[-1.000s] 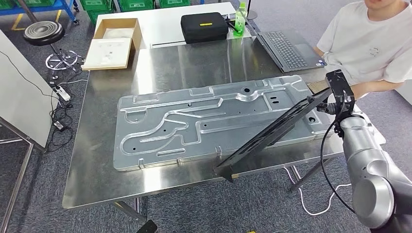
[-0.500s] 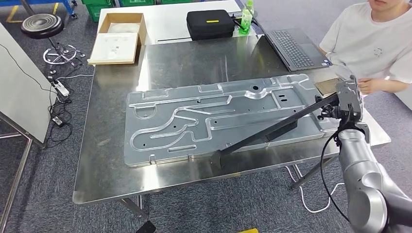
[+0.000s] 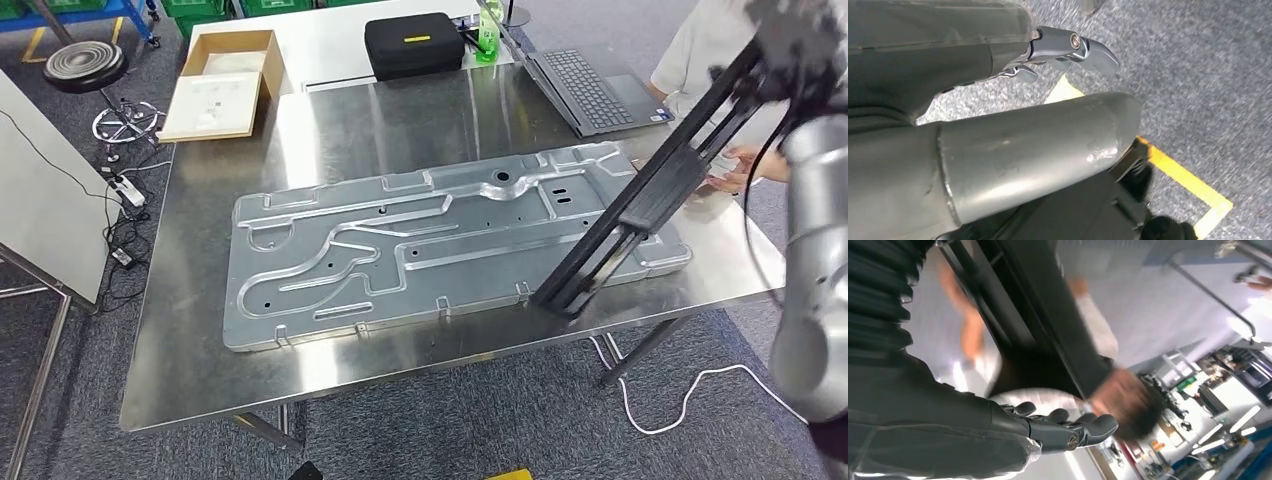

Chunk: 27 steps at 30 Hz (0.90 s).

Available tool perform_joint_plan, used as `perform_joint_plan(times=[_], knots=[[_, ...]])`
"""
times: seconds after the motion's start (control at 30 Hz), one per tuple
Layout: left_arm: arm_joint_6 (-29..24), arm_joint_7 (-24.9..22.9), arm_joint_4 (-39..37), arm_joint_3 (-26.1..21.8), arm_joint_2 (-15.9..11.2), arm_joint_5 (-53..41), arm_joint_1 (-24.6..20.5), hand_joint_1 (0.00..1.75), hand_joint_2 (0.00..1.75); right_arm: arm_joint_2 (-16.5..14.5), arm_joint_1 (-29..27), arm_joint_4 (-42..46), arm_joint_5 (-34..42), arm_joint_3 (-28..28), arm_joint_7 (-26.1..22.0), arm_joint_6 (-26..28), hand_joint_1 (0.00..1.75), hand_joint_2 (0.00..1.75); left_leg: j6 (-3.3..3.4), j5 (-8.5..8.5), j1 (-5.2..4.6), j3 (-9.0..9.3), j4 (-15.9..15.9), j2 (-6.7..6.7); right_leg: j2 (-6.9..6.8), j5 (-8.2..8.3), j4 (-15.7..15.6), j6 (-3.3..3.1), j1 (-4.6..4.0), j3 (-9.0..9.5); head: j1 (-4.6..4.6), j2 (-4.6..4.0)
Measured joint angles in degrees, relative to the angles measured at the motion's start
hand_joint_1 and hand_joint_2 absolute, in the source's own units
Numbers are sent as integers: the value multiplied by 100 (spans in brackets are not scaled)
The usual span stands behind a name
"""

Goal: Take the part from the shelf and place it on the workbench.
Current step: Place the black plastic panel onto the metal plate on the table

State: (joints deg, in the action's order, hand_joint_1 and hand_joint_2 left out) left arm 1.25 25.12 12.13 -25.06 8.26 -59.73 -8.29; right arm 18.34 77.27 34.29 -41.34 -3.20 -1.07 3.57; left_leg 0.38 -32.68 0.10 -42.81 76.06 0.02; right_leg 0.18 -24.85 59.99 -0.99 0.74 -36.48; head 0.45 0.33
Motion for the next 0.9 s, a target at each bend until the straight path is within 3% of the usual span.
perform_joint_plan(times=[0.03,0.1,0.13,0.17,0.27,0.33,0.43,0.47,0.5,0.53,0.6,0.63,0.7,0.8,0.83,0.9], knots=[[4,9,0,-12,1,10,24,0,0,63,412,13,-111,194,269,-253,0,175,32,183,-15,72,-199,-1,5,-27,26,-6,-8,8,0,0],[7,15,0,-36,2,21,57,0,0,179,1019,39,-206,498,594,-543,0,175,135,622,-58,442,-973,-4,-13,-86,45,-1,-28,64,3,0],[9,17,0,-48,2,22,65,0,0,230,1194,46,-225,591,671,-608,0,175,182,743,-80,619,-1316,-5,-26,-102,42,8,-35,90,3,0],[12,17,0,-60,4,22,72,0,0,280,1305,46,-234,661,711,-635,0,175,214,781,-96,731,-1528,-2,-37,-107,33,26,-37,102,4,0],[23,17,0,-79,24,22,96,0,0,394,1433,39,-216,783,758,-628,0,175,232,779,-85,841,-1754,31,-24,-78,-16,101,-26,108,1,0],[32,17,0,-83,41,25,101,0,0,464,1497,24,-147,822,832,-676,0,175,244,845,-48,918,-1905,70,-8,-180,115,150,-15,49,2,0],[55,17,0,-95,62,44,88,0,0,531,1638,-97,27,836,1133,-876,0,175,244,865,-14,958,-1967,90,-3,-632,1030,250,35,-403,3,0],[65,19,0,-101,63,51,93,0,0,545,1676,-173,57,836,1269,-956,0,175,233,853,3,962,-1958,91,-6,-704,1309,290,66,-553,4,0],[77,21,0,-108,64,60,99,0,0,559,1715,-257,50,836,1400,-1039,0,175,210,835,26,966,-1941,91,-9,-665,1405,330,106,-623,4,0],[87,24,0,-115,64,67,105,0,0,570,1762,-344,18,836,1530,-1135,0,175,178,811,53,969,-1913,89,-14,-528,1297,374,153,-592,4,0],[103,31,0,-125,63,74,112,0,0,583,1872,-513,-92,836,1741,-1335,0,175,77,729,114,960,-1811,80,-26,-151,623,488,243,-286,4,0],[105,34,0,-131,55,75,104,0,0,594,1936,-602,-141,837,1804,-1410,0,175,16,680,125,939,-1731,75,-18,-49,327,512,255,-152,5,0],[108,45,0,-148,40,76,99,0,0,620,2012,-750,-195,838,1870,-1481,0,175,-67,627,126,899,-1649,66,7,-53,116,440,224,-55,-3,0],[110,58,0,-166,38,75,124,0,0,637,2061,-883,-222,839,1904,-1498,0,175,-124,593,139,885,-1641,64,21,-73,155,255,176,-85,-16,0],[111,60,0,-168,39,75,130,0,0,632,2083,-914,-224,839,1906,-1498,0,175,-131,516,143,844,-1548,63,24,-76,158,217,167,-89,-19,0],[111,61,0,-172,40,73,125,0,0,624,2128,-962,-225,840,1903,-1498,0,175,-100,196,134,592,-986,60,35,-79,152,162,122,-84,-24,0]])
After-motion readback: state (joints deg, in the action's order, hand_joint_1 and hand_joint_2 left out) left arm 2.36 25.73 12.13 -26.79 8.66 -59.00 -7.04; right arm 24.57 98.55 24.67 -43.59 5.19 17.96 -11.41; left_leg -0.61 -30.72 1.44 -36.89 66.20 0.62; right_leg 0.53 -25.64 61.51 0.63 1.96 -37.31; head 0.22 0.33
